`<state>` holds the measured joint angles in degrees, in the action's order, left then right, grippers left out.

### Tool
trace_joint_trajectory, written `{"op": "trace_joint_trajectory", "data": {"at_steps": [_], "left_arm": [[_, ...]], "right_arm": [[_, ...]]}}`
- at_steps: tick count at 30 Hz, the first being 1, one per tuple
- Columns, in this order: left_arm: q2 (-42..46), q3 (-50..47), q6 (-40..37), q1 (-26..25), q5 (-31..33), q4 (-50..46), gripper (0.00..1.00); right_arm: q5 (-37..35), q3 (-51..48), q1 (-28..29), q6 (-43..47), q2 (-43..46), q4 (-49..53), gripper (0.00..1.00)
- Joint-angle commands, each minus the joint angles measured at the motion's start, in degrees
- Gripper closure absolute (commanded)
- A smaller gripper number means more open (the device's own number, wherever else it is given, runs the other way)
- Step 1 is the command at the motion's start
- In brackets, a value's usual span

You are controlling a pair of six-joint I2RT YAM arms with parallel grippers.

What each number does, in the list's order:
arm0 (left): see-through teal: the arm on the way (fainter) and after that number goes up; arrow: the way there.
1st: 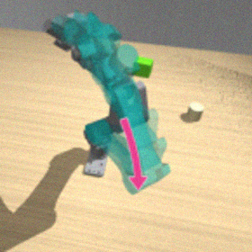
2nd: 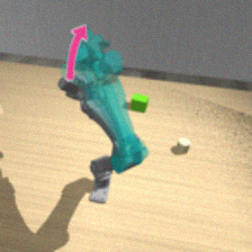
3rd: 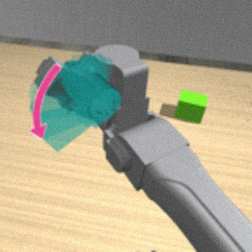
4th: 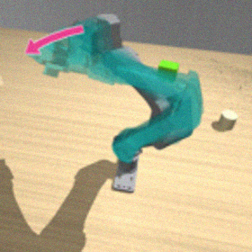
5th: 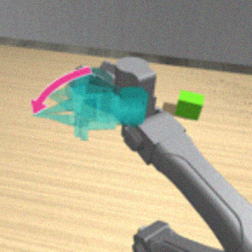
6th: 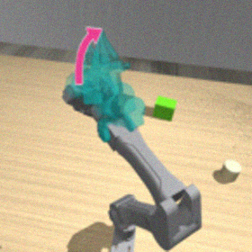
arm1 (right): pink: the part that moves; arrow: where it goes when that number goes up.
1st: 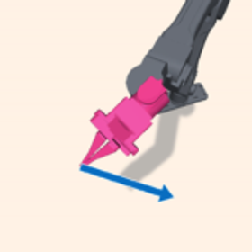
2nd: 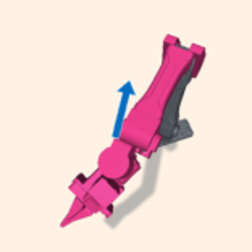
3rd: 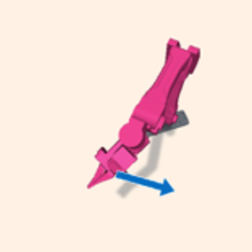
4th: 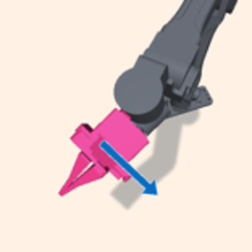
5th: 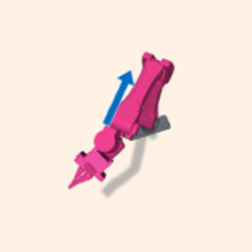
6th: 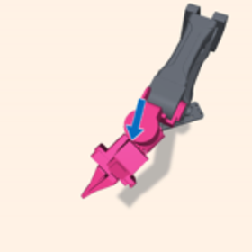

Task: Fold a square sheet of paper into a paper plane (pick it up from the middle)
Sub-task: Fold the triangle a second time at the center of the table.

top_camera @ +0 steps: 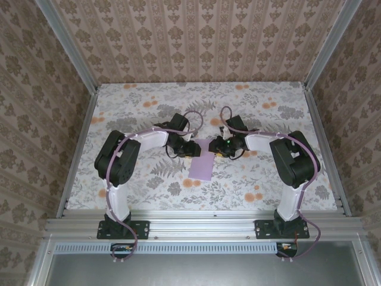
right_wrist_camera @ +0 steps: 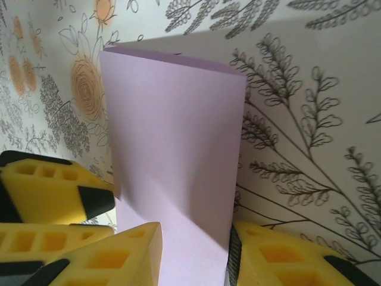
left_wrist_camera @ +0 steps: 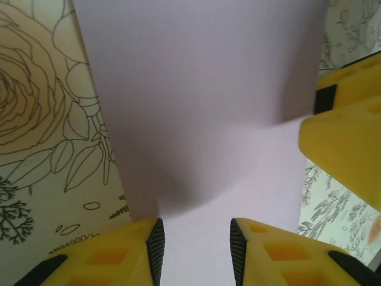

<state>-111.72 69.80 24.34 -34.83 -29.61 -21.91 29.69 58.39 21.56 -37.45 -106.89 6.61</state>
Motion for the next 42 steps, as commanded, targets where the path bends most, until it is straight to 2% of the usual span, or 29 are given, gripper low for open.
{"op": "trace_joint_trajectory", "data": {"at_steps": [1, 13, 23, 28, 34, 42], "left_arm": [[-0.97, 1.13, -1.77, -0.15, -0.61, -0.66, 0.64], [-2.27, 0.88, -1.94, 0.02, -0.49, -0.11, 0.68], [-2.15, 0.42, -1.92, 0.05, -0.61, 0.29, 0.69], [-1.0, 0.78, -2.28, 0.28, -0.66, -0.48, 0.68], [3.79, 1.27, -2.93, 1.05, -0.6, -2.37, 0.64], [13.73, -0.98, -2.67, 5.08, -2.9, -4.39, 0.49]], "right_arm": [[2.54, 0.48, 0.58, -0.59, -0.72, -0.48, 0.64], [4.32, -3.89, 3.69, -2.23, 1.55, -3.68, 0.67], [5.45, -6.13, 6.13, -7.51, 1.83, -10.26, 0.71], [4.77, -6.4, 6.14, -8.1, 3.15, -9.94, 0.76], [5.41, -6.32, 5.43, -8.77, 5.03, -9.37, 0.86], [9.32, -5.75, 4.24, -11.51, 8.2, -12.32, 0.93]]}}
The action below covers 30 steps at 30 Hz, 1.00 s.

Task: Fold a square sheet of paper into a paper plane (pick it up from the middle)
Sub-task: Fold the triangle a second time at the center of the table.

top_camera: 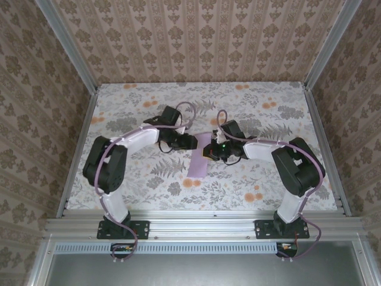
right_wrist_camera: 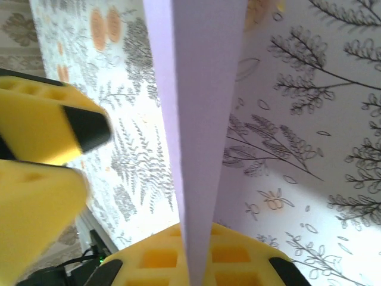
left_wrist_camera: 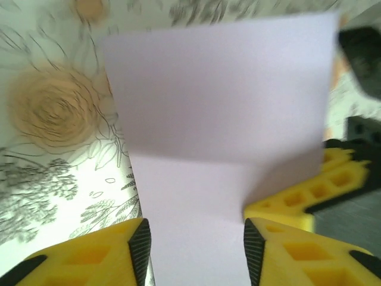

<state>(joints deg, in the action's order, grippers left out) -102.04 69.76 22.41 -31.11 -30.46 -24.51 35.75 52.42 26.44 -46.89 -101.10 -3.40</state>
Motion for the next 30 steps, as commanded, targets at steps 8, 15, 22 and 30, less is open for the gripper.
{"op": "trace_joint_trajectory", "data": {"at_steps": [8, 15, 22, 30], "left_arm": [[10.78, -8.5, 4.75, 3.07, -8.92, 3.17, 0.39], [15.71, -14.01, 9.22, 3.08, -9.93, 6.86, 0.37], [16.45, -16.29, 10.48, 3.08, -10.17, 8.43, 0.36], [16.69, -17.43, 11.15, 3.02, -11.12, 9.54, 0.36]], "right_arm": [[8.34, 0.83, -2.85, -7.24, 3.5, -9.43, 0.94], [10.82, 1.04, -4.02, -11.13, 3.71, -14.37, 0.94], [11.71, 0.99, -4.29, -13.19, 3.8, -17.1, 0.94], [11.8, 0.72, -4.38, -13.66, 4.07, -17.69, 0.94]]}}
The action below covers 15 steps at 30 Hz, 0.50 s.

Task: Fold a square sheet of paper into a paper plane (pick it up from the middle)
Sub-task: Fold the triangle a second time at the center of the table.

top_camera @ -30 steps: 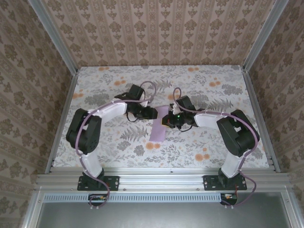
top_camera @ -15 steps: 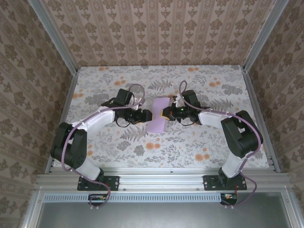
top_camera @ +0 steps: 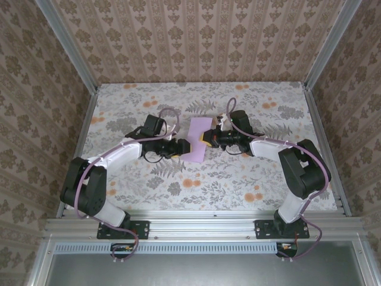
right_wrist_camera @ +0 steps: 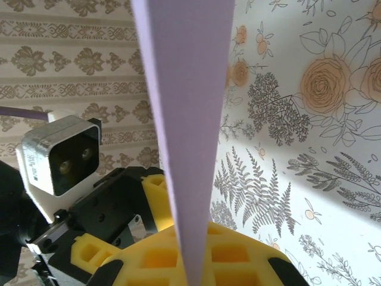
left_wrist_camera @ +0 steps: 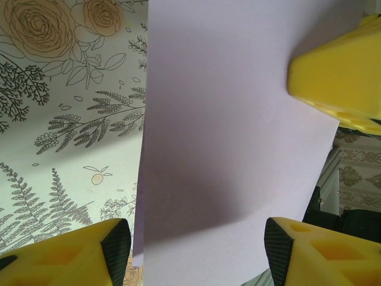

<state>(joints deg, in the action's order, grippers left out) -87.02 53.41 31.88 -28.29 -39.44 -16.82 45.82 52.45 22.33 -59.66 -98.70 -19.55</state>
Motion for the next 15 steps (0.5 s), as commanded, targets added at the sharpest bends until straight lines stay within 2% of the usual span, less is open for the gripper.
{"op": "trace_joint_trajectory", "data": {"at_steps": [1, 5, 15], "left_arm": [[1.77, -1.17, 2.25, 0.23, -2.68, 2.5, 0.36], [2.19, -1.1, 3.06, 0.21, -3.19, 3.37, 0.38], [3.03, 0.2, 0.89, 0.41, -1.55, -0.36, 0.53]], "right_arm": [[1.73, 0.61, -0.27, -0.96, 1.63, -1.55, 0.94], [1.64, 0.55, -0.2, -0.78, 1.63, -1.51, 0.94], [1.46, 0.42, -0.35, 1.23, 1.05, 0.53, 0.94]]}}
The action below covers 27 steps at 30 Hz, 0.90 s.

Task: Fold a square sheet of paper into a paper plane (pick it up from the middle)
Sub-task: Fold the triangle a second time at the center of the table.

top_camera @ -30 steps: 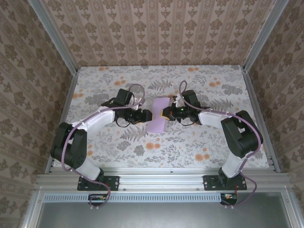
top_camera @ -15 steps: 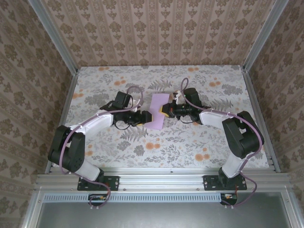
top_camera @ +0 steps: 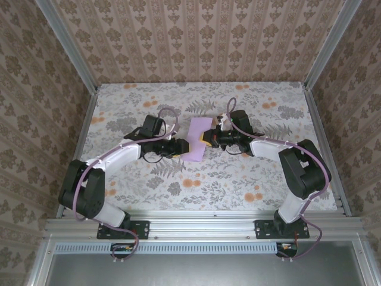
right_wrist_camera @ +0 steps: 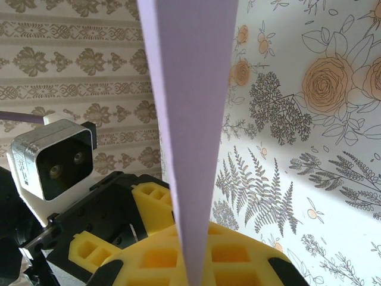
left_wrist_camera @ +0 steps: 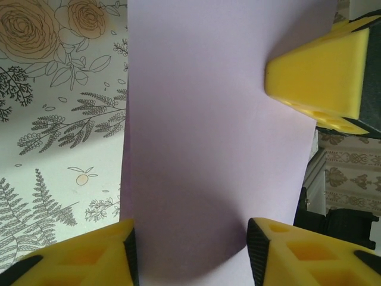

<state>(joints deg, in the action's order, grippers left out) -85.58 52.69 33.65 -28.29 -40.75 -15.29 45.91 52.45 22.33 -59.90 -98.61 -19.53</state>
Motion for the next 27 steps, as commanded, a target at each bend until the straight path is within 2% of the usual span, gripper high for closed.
{"op": "trace_joint_trajectory", "data": {"at_steps": [1, 10, 16, 23, 27], "left_arm": [[1.68, 1.01, -1.02, 0.43, -0.04, -2.29, 0.54], [2.74, 1.38, -2.55, 0.89, 2.37, -5.3, 0.57], [2.83, 1.75, -2.8, 1.05, 1.9, -5.45, 0.68], [2.46, 2.45, -4.23, 1.21, 2.76, -8.03, 0.72], [2.06, 2.75, -4.57, 1.09, 3.12, -9.07, 0.81]], "right_arm": [[1.39, 0.45, -0.29, 1.56, 0.98, 0.56, 0.94], [1.55, 0.29, -0.34, 2.15, 0.18, 0.65, 0.94], [1.81, 0.11, -0.35, 2.11, 0.09, 0.36, 0.94], [1.73, 0.15, -0.42, 3.01, -0.26, 1.14, 0.94], [1.77, 0.26, -0.35, 2.99, -0.95, 0.96, 0.94]]}}
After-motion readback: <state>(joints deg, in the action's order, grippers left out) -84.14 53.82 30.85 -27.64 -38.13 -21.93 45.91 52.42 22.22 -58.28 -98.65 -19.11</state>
